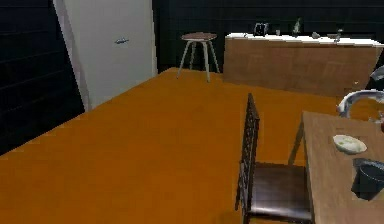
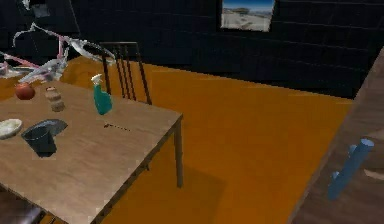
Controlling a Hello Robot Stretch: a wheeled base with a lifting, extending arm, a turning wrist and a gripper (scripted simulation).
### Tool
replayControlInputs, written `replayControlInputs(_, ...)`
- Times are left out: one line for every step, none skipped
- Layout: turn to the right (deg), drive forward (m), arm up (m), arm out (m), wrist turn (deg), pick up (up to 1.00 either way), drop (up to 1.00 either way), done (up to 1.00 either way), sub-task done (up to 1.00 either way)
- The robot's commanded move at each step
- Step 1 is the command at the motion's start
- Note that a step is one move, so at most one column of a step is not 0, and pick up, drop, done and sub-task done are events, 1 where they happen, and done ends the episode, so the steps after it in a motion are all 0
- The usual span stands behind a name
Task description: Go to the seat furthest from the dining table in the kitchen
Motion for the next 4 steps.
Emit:
replayControlInputs(0.0,0.9,0.0,0.0,0.0,0.0,0.0,0.0,0.0)
replayControlInputs(15.0,0.0,0.0,0.0,0.0,0.0,0.0,0.0,0.0)
replayControlInputs(0.0,1.0,0.0,0.0,0.0,0.0,0.0,0.0,0.0)
replayControlInputs(3.0,0.0,0.0,0.0,0.0,0.0,0.0,0.0,0.0)
